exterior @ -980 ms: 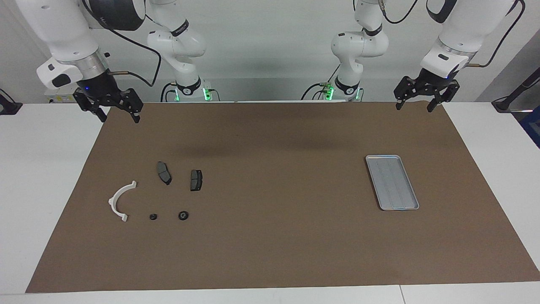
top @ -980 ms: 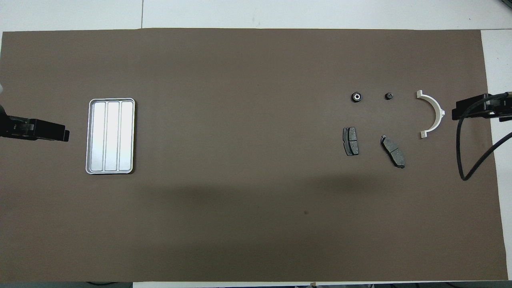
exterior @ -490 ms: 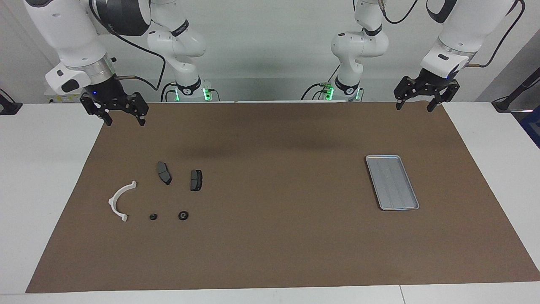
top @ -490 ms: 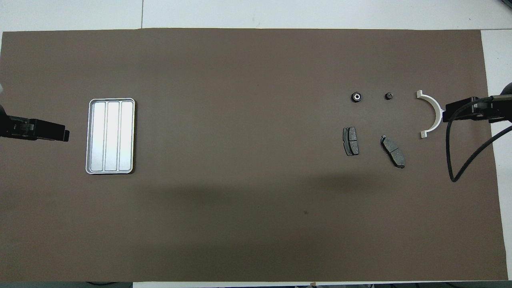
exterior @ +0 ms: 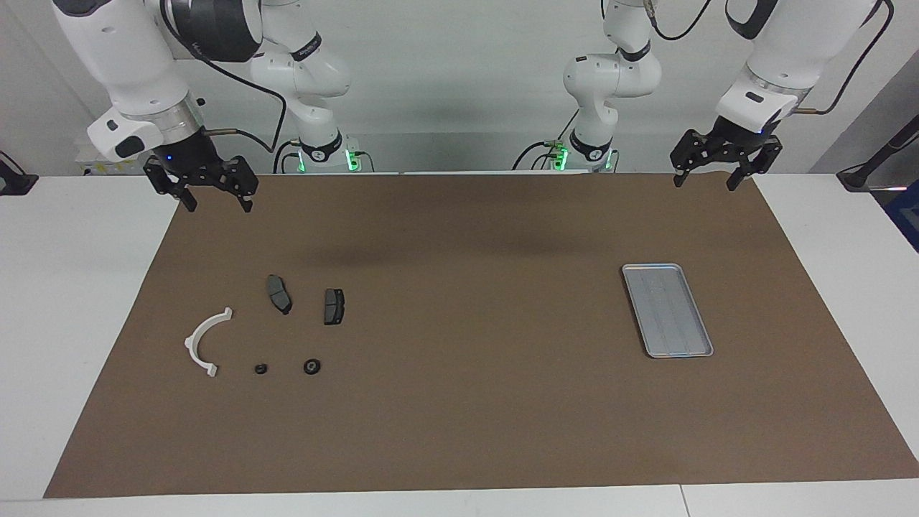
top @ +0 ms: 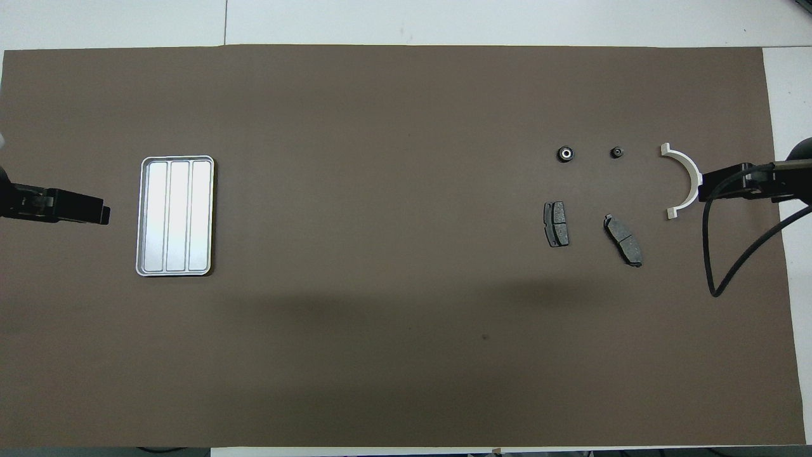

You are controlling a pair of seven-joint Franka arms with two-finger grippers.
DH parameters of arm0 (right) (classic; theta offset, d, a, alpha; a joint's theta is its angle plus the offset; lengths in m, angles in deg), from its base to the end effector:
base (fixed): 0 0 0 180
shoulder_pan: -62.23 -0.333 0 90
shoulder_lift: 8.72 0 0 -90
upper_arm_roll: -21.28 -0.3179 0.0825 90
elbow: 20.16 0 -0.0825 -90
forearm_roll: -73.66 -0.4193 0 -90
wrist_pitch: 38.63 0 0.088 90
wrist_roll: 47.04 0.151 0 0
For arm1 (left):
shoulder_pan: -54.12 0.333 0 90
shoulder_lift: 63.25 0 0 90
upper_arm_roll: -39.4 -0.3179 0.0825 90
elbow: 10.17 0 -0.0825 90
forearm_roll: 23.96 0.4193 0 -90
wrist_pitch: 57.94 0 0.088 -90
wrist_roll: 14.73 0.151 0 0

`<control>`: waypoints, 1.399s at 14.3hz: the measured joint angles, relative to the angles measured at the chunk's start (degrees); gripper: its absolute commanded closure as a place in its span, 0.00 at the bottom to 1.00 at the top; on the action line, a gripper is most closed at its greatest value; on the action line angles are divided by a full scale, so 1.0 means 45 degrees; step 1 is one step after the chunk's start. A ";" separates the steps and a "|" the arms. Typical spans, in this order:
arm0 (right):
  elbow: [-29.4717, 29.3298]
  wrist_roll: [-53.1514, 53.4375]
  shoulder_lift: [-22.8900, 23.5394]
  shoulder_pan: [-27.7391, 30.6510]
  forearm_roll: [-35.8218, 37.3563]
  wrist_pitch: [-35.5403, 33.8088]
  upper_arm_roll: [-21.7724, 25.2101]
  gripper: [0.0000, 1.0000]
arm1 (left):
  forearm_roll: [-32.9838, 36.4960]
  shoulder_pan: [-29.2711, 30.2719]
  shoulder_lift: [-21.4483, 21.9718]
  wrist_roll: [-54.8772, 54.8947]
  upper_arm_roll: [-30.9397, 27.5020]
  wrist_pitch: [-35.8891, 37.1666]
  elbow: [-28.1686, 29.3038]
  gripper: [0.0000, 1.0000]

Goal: Pick bearing gear from pile to tray

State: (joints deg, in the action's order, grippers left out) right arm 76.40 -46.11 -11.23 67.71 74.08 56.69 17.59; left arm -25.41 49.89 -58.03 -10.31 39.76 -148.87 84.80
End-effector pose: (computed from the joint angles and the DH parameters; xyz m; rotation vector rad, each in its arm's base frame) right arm 0.5836 -0.0187 0.5578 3.1303 -0.0734 0.0344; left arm 0.5611 -0.0490 0.5923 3.1071 -0.2445 0.0320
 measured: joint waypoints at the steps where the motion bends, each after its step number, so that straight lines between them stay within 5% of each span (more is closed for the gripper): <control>1: 0.0064 0.0123 0.0000 -0.0004 0.0030 0.0156 -0.0003 0.00 | 0.0000 0.0000 0.0000 0.0000 0.0000 0.0000 0.0000 0.00; 10: 0.1987 0.1268 0.0282 -0.0505 0.0234 0.2809 -0.0027 0.00 | 0.0000 0.0000 0.0000 0.0000 0.0000 0.0000 0.0000 0.00; 20: 0.2225 0.4014 0.2636 -0.1462 0.0945 0.5243 -0.0040 0.00 | 0.0000 0.0000 0.0000 0.0000 0.0000 0.0001 0.0000 0.00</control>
State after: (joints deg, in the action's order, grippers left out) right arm 86.42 -28.05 0.63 61.13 78.33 80.28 17.41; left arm -25.41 49.89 -58.03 -10.31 39.76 -148.87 84.80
